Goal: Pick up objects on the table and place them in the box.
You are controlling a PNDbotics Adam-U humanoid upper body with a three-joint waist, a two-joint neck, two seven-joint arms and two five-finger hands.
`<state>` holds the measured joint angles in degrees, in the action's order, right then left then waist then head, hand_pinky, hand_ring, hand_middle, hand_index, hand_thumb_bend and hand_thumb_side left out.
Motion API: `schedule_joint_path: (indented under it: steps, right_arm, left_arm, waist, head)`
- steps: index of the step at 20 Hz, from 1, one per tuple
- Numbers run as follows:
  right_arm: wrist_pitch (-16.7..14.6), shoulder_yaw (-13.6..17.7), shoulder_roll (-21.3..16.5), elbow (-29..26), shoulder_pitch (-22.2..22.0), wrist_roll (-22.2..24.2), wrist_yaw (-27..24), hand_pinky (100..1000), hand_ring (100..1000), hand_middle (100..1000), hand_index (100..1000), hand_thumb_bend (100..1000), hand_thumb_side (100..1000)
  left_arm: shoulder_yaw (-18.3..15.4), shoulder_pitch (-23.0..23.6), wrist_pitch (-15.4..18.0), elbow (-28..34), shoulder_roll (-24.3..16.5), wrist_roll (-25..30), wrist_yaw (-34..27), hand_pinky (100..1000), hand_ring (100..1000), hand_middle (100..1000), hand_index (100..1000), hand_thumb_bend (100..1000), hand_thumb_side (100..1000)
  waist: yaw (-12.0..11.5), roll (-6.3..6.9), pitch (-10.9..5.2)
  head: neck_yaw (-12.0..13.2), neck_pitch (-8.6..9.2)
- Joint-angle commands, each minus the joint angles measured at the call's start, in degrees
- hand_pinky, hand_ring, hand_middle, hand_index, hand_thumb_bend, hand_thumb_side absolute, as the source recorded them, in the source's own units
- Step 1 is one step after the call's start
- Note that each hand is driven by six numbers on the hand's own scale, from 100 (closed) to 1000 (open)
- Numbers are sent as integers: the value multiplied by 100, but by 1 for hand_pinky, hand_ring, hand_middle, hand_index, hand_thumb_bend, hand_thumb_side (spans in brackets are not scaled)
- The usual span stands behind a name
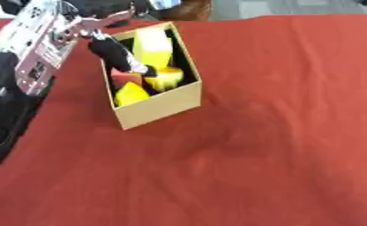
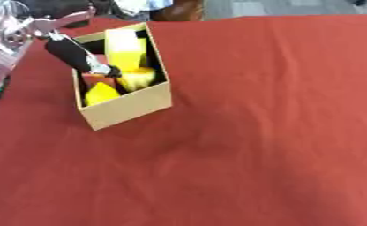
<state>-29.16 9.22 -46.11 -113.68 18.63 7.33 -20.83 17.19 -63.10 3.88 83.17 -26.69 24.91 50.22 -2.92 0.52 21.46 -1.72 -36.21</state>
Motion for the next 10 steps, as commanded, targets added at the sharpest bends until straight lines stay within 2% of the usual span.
schedule_joint_path:
  steps: [1,4,6,8,10]
  right_arm:
    - [-11,101,-117,-86,59,-52,-14,972,1000,604,879,100,640]
    - [-38,120,-128,-90,110,-100,-37,966,1000,607,878,100,633]
    - [-73,136,-124,-91,159,-142,-45,961,1000,610,877,100,627]
    - [-104,141,-91,-91,236,-184,-59,956,1000,612,875,100,622]
    - [-132,133,-26,-91,361,-229,-99,950,1000,615,874,100,622]
  left_arm:
    - [-393,61,-431,902,-309,-828,-516,834,848,815,899,294,556]
    - [-644,364,-829,1805,-580,-1615,-1350,810,826,797,890,246,564]
    - [-813,632,-975,2389,-763,-2034,-1860,795,814,785,879,210,562]
    - [-991,935,-945,2887,-848,-2371,-2406,777,804,775,872,192,557]
    - [-1185,1222,-732,3081,-866,-2771,-2907,770,793,765,867,199,548]
  waist:
    - [-20,-16,-150]
    - [-52,-21,-144]
    - [-76,-31,-140]
    - [-101,-48,-138]
    - [-122,-74,-137]
  head:
    - [-51,38]
    - [-84,32]
    - [-103,35]
    - [-119,43]
    - [-135,52]
